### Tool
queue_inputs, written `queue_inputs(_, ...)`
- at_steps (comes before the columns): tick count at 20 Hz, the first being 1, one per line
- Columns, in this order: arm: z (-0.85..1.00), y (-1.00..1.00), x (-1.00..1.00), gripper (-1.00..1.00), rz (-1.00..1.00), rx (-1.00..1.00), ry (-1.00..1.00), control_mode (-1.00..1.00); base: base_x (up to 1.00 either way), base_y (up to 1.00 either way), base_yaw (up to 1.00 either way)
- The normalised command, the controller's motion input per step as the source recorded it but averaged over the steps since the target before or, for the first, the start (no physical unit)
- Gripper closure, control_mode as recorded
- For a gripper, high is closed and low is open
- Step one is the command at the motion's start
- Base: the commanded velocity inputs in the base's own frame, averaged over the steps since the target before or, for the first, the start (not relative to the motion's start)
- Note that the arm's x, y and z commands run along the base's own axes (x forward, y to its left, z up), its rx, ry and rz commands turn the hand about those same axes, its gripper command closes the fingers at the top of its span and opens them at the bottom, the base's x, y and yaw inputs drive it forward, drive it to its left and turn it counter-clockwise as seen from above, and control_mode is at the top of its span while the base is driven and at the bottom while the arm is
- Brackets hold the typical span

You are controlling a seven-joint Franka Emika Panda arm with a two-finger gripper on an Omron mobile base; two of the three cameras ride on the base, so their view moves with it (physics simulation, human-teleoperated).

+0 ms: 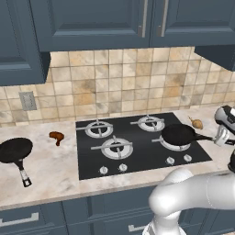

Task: Place both pans onto different burners. Then place the onion and the chicken drumstick on different pans.

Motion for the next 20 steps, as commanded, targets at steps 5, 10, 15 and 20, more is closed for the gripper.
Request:
queue_inputs(5, 0.00, 0.04, 0.00, -1.00, 0.00, -0.03, 0.00, -1.00, 0.00, 0.00, 0.00)
queue_inputs(10, 0.00, 0.00, 0.00, -1.00, 0.00, 0.00, 0.00, -1.00, 0.00, 0.00, 0.00)
queue_inputs(15, 0.06, 0.00, 0.00, -1.00, 0.00, -0.02, 0.00, -1.00, 0.00, 0.00, 0.00)
queue_inputs(20, 0.26, 0.00, 0.00, -1.00, 0.00, 0.00, 0.00, -1.00, 0.00, 0.00, 0.00)
